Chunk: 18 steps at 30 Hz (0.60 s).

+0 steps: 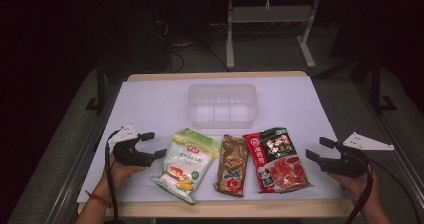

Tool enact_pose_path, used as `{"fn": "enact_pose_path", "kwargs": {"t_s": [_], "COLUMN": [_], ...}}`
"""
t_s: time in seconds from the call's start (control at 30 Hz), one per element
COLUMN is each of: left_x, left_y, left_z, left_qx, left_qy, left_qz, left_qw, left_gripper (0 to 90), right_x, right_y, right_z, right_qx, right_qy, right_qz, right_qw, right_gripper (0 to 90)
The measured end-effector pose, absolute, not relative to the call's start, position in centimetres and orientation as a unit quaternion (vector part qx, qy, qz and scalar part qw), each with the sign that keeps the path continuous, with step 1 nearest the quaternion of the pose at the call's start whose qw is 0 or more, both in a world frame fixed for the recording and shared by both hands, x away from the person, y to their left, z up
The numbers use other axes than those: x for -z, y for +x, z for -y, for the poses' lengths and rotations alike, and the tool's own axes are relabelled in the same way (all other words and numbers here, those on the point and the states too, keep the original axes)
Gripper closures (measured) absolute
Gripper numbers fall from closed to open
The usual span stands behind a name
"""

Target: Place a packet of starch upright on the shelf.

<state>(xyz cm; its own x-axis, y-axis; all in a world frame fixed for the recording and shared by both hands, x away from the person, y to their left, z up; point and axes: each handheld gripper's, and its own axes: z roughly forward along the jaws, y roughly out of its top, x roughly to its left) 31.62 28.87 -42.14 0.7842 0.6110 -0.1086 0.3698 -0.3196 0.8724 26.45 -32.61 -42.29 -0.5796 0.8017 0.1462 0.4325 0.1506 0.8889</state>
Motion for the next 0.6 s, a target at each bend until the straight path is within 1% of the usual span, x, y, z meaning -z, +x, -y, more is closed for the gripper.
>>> {"fn": "enact_pose_path", "kwargs": {"t_s": [0.03, 0.07, 0.1, 0.13, 0.17, 0.2, 0.3, 0.33, 0.4, 0.43, 0.47, 0.6], "left_x": [42.1, 42.0, 42.0, 42.0, 42.2, 42.6, 43.0, 43.0, 43.5, 43.7, 43.9, 44.5], "left_y": [31.6, 31.6, 31.6, 31.6, 31.7, 32.0, 33.1, 33.1, 34.1, 34.6, 35.0, 35.6], "left_z": [-28.9, -28.9, -28.6, -28.6, -28.5, -28.3, -27.8, -27.8, -27.8, -27.6, -27.3, -26.1], "left_qx": [-0.116, -0.112, -0.124, -0.124, -0.12, -0.096, -0.052, -0.052, -0.001, 0.013, 0.018, 0.036], "left_qy": [0.798, 0.794, 0.798, 0.798, 0.799, 0.8, 0.809, 0.809, 0.807, 0.807, 0.812, 0.834], "left_qz": [-0.3, -0.296, -0.314, -0.314, -0.318, -0.317, -0.324, -0.324, -0.33, -0.338, -0.345, -0.333], "left_qw": [0.51, 0.519, 0.5, 0.5, 0.496, 0.5, 0.487, 0.487, 0.49, 0.484, 0.471, 0.438], "left_gripper": [14.0, 14.0, 14.0, 14.1, 14.1, 14.1, 14.0, 13.9, 13.5, 13.6, 13.6, 13.6], "right_x": [42.3, 42.3, 42.3, 42.3, 42.3, 42.3, 42.3, 42.3, 42.5, 42.6, 42.6, 42.7], "right_y": [26.5, 26.5, 26.4, 26.4, 26.3, 26.3, 26.4, 26.4, 26.5, 26.4, 26.4, 26.4], "right_z": [32.6, 32.6, 32.6, 32.6, 32.3, 32.3, 32.1, 32.1, 32.0, 31.9, 31.9, 31.7], "right_qx": [-0.499, -0.502, -0.502, -0.502, -0.489, -0.488, -0.482, -0.482, -0.477, -0.473, -0.473, -0.47], "right_qy": [0.422, 0.421, 0.418, 0.418, 0.42, 0.419, 0.416, 0.416, 0.417, 0.415, 0.415, 0.412], "right_qz": [-0.734, -0.734, -0.736, -0.736, -0.741, -0.743, -0.747, -0.747, -0.75, -0.755, -0.755, -0.759], "right_qw": [0.184, 0.179, 0.175, 0.175, 0.187, 0.187, 0.188, 0.188, 0.188, 0.187, 0.187, 0.186], "right_gripper": [19.0, 22.8, 23.8, 23.8, 19.0, 19.6, 20.4, 20.4, 20.4, 20.5, 20.5, 20.7]}}
